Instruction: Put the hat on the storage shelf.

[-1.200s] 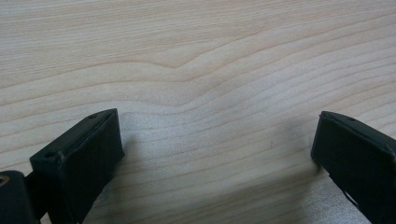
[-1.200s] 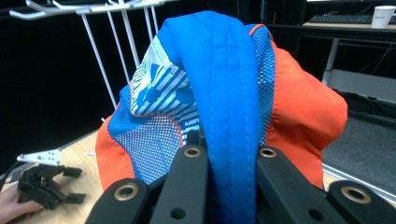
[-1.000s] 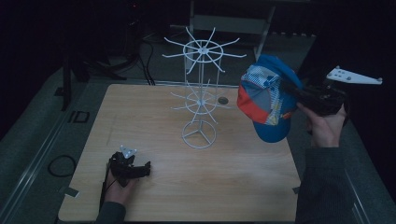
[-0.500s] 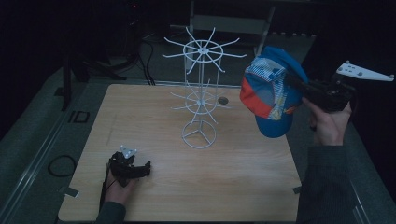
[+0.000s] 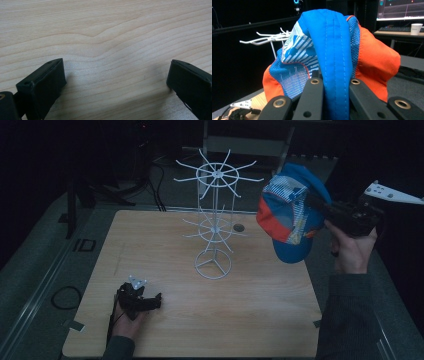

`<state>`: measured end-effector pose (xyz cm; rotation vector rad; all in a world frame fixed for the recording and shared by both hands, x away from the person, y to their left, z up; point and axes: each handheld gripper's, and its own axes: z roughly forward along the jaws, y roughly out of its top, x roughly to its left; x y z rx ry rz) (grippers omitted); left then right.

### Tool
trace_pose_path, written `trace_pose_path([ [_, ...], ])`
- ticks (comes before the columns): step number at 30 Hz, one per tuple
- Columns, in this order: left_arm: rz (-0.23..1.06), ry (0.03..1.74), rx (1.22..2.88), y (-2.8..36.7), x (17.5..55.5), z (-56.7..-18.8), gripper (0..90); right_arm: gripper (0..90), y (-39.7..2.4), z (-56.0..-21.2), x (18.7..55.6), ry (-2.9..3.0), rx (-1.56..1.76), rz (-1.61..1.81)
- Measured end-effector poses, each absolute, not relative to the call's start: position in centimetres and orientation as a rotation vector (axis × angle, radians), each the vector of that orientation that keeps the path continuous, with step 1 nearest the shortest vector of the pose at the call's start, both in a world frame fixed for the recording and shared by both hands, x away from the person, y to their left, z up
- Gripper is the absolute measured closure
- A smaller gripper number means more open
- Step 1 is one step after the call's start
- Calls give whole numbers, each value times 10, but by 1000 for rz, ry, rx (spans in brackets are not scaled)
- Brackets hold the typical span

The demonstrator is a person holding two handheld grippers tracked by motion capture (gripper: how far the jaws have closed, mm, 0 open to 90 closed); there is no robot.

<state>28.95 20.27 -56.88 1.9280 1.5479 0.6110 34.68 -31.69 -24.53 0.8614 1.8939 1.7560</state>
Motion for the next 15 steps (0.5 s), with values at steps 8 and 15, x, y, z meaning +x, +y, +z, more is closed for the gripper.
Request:
trace_pose_path([
  [8,613,1544,1929,202,290,-569,24,886,-313,-235,343,1863,817,1802],
  [15,613,1541,1931,202,290,-569,24,886,-308,-227,344,1840,778,1874],
])
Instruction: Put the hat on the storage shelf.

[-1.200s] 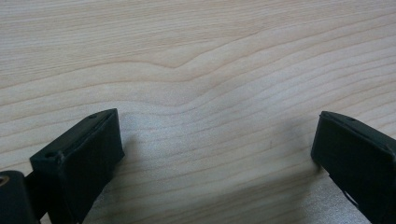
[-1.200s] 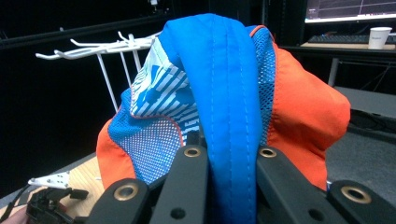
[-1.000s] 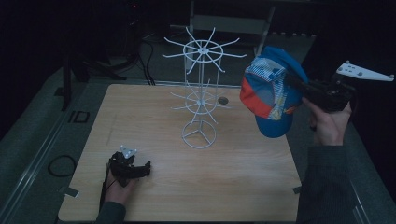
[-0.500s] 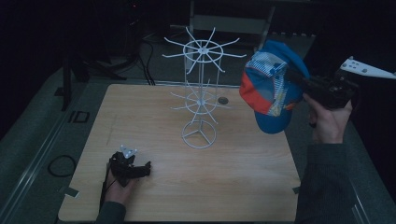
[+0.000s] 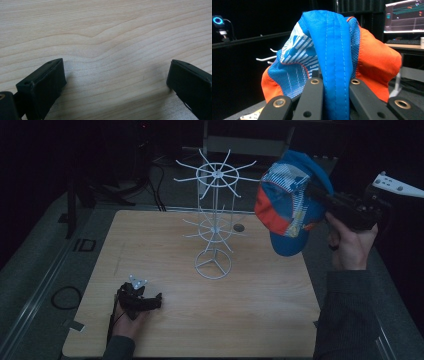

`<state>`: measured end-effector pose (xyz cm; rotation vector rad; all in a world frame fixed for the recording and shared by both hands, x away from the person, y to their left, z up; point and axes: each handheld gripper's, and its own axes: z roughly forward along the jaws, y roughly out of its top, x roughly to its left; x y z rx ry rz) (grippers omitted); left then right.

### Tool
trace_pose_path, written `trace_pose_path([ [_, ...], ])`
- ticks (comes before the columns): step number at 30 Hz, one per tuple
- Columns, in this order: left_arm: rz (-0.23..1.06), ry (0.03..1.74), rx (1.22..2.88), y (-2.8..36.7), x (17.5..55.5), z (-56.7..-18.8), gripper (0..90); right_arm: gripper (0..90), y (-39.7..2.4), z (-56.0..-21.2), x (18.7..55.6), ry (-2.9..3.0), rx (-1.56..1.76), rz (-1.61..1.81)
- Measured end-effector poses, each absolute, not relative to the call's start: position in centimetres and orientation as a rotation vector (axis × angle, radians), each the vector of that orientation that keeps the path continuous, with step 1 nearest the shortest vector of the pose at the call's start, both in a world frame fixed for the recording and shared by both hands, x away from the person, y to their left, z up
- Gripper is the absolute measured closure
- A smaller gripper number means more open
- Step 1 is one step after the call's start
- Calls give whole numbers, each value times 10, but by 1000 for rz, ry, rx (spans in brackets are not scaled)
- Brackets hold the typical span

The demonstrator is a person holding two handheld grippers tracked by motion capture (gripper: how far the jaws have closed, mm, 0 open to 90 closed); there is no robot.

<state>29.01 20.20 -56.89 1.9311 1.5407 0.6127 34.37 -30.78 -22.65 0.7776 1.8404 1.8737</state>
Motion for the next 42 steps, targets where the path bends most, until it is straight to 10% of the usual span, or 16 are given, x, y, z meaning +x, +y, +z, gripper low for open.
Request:
trace_pose_path([
  [22,607,1539,1935,201,290,-569,24,850,-279,-288,376,2186,860,1671],
  [31,608,1537,1937,201,290,-569,25,404,-269,-302,376,2245,895,1437],
  [42,607,1536,1938,201,290,-569,24,178,-266,-324,375,2262,990,1265],
])
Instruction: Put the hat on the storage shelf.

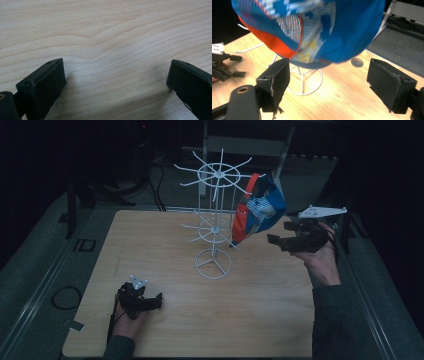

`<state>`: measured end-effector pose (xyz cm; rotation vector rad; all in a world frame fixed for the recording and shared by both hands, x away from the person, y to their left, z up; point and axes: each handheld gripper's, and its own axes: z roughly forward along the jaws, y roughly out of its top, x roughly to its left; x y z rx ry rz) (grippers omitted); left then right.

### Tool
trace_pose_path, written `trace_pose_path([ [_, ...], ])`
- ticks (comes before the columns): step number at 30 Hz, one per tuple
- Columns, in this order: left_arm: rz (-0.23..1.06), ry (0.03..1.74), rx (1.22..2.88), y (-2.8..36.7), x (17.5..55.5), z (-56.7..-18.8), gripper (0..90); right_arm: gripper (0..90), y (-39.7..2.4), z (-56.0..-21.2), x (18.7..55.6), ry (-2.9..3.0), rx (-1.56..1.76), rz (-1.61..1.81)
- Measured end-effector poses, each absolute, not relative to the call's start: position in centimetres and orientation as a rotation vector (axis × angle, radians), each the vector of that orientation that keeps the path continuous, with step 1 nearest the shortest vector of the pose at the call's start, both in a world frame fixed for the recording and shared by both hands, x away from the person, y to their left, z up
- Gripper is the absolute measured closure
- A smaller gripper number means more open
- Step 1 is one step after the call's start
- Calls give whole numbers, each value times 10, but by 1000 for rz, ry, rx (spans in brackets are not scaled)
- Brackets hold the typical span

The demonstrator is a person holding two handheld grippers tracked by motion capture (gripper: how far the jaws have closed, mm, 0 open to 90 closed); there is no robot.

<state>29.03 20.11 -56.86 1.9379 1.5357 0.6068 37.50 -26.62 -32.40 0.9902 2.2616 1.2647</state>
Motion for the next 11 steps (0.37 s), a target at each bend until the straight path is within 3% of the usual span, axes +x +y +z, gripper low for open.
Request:
trace_pose_path([
  [11,605,1532,1941,201,291,-569,25,164,-269,-352,375,2305,1051,1225],
])
